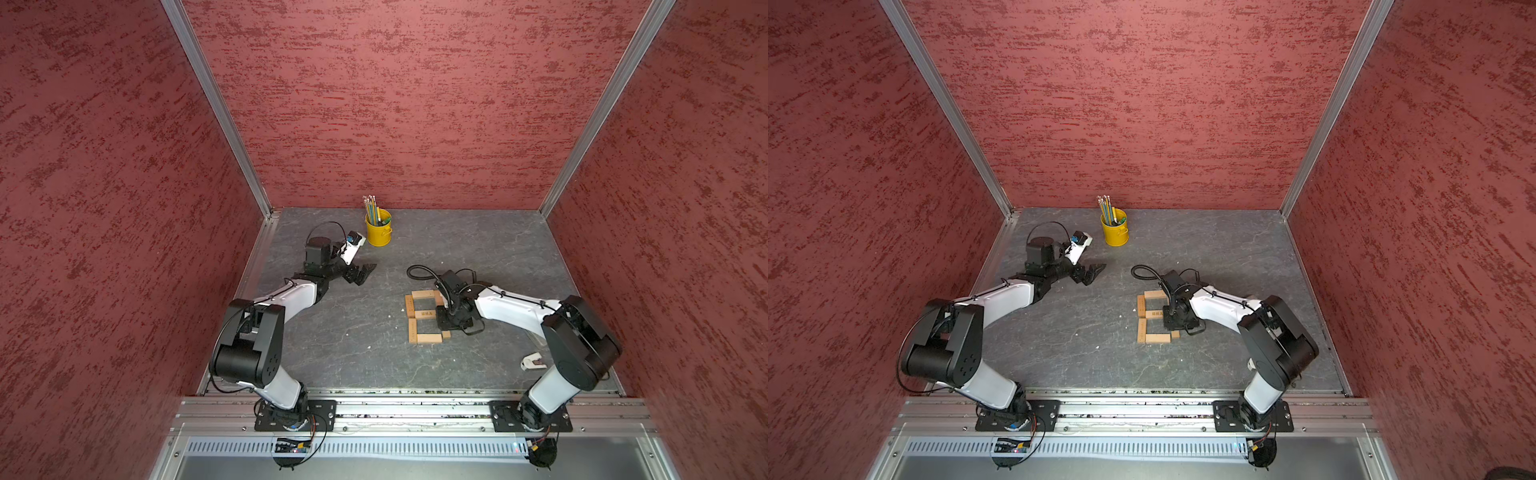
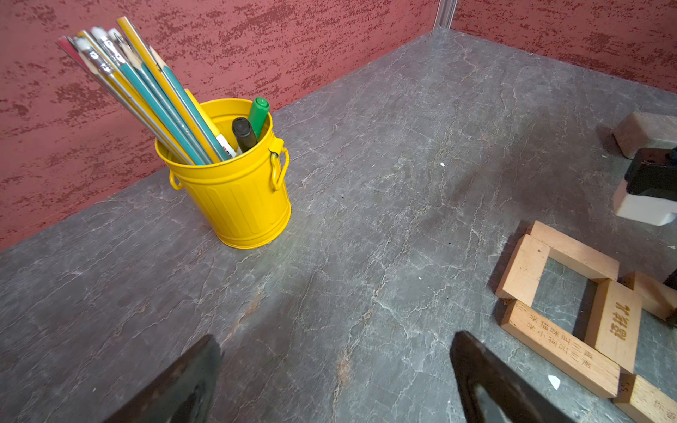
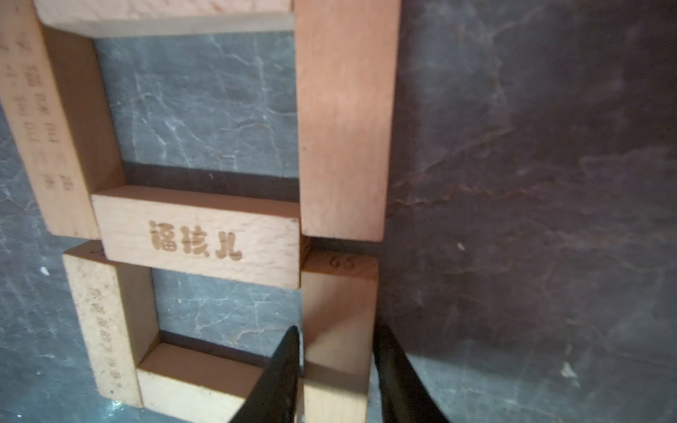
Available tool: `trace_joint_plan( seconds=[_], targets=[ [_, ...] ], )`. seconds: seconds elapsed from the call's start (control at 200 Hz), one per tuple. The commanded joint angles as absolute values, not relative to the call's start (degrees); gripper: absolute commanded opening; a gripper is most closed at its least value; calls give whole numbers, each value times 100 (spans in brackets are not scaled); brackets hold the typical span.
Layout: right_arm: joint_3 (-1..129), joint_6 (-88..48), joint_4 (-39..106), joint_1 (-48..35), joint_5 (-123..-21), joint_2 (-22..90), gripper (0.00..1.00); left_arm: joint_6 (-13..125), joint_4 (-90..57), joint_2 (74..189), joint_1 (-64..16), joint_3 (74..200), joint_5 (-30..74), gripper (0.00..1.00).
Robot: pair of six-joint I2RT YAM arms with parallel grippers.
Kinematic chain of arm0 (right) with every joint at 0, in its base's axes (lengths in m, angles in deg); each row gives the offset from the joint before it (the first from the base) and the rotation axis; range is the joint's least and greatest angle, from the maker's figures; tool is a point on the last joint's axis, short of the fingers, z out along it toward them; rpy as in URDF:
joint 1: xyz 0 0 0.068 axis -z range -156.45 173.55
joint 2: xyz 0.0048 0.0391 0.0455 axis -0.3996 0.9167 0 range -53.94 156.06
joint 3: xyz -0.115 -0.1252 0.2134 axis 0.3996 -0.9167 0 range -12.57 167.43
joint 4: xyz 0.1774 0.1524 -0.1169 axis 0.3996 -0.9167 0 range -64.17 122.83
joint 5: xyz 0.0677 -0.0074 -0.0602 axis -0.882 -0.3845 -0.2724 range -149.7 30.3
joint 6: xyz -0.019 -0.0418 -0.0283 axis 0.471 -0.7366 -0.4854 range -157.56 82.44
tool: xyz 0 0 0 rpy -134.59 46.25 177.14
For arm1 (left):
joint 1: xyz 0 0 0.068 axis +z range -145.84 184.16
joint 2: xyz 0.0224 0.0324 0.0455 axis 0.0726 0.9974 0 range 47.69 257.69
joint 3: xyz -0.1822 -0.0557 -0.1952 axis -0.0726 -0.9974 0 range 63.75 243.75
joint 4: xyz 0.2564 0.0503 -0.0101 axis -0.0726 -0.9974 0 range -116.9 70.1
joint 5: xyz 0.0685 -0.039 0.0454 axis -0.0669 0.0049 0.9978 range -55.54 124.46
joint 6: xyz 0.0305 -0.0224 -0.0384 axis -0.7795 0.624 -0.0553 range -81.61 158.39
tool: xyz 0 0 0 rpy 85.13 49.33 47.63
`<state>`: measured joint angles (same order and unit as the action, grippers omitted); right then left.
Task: Assemble the number 8 with building blocks
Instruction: Assemble the building block at the center of the board.
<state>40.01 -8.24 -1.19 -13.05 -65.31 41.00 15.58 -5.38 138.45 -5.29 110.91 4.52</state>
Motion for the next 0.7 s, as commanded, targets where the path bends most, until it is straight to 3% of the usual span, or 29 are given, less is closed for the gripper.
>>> trace_joint_plan(
  seconds=[0.0,0.1,0.165,0.496,0.696],
  targets=[
    [3706,-797,255,-1363,-6678,4613,50,1493,-593,13872,-560,11212,409,99],
    [3596,-742,400,-1362,-6740,4462,76,1459,-659,13933,-560,11256,440,99],
    [3441,-687,596,-1363,-6870,4264,99,1441,-752,13940,-568,11296,440,99],
    [2442,-311,1124,-1362,-6365,2750,99,1396,-635,13829,-588,11196,492,99],
    [2584,-267,636,-1362,-4900,1647,99,1235,-719,13734,-612,11181,85,99]
  ],
)
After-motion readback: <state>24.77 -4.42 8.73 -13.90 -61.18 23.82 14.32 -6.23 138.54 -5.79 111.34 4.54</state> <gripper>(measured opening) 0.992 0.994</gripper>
